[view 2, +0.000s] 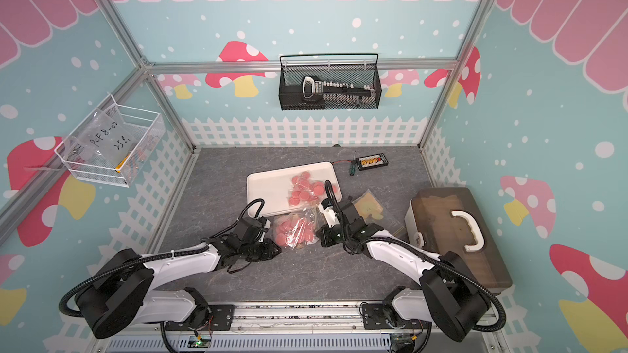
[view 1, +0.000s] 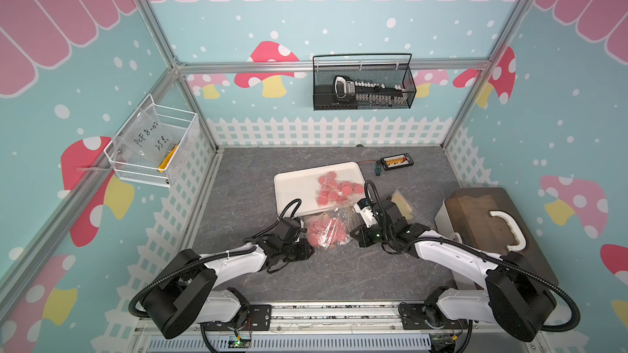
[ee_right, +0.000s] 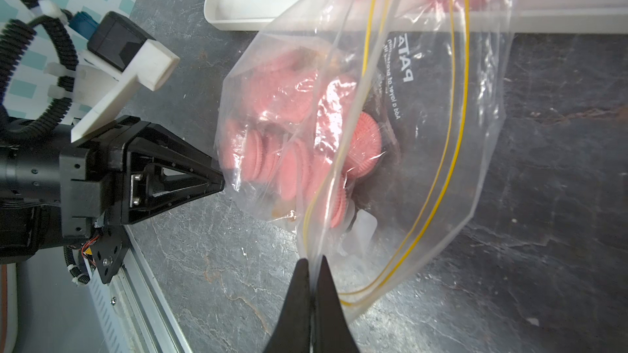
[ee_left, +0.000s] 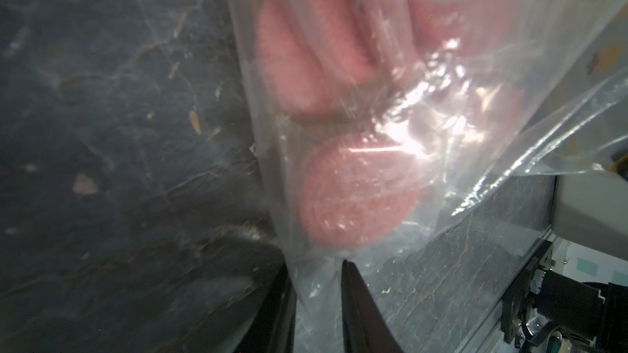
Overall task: Pour cookies out of the ziploc bag
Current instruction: 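Pour the cookies out of the ziploc bag onto the tray.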
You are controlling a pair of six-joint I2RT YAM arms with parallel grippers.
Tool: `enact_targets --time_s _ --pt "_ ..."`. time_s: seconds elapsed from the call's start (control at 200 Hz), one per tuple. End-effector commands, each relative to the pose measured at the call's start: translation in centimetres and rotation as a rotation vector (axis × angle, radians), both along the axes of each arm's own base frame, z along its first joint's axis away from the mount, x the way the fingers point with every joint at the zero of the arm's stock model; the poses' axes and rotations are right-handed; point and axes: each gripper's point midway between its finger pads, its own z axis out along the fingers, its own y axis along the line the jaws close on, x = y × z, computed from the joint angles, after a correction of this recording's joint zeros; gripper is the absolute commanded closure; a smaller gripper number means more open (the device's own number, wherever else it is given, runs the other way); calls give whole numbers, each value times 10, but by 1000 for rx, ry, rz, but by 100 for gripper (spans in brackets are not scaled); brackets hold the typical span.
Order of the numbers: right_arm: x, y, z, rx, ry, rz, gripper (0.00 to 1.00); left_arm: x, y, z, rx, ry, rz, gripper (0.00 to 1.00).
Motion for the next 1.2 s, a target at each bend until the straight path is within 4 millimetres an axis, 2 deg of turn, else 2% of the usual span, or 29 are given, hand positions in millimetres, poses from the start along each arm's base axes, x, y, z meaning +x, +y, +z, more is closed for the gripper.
enact_targets --time_s 0.0,0.185,0.545,0.71,0.83,1.021,1.196 --pt "9 3 14 24 -33 -13 99 3 1 -1 -15 -1 29 75" --pt "11 3 16 24 -41 -15 99 3 1 2 -32 -12 34 83" --pt "15 5 25 32 -65 -15 99 7 -2 11 -39 -17 27 92" --pt "16 7 32 43 -84 -11 99 10 -5 23 -49 -33 23 94" --pt "17 7 40 52 -101 -13 99 14 -4 38 -55 -60 34 94" --pt "20 6 53 57 -129 -14 99 20 0 61 -54 -107 53 100" --pt "24 8 64 55 -150 -12 100 26 3 75 -54 -128 57 100"
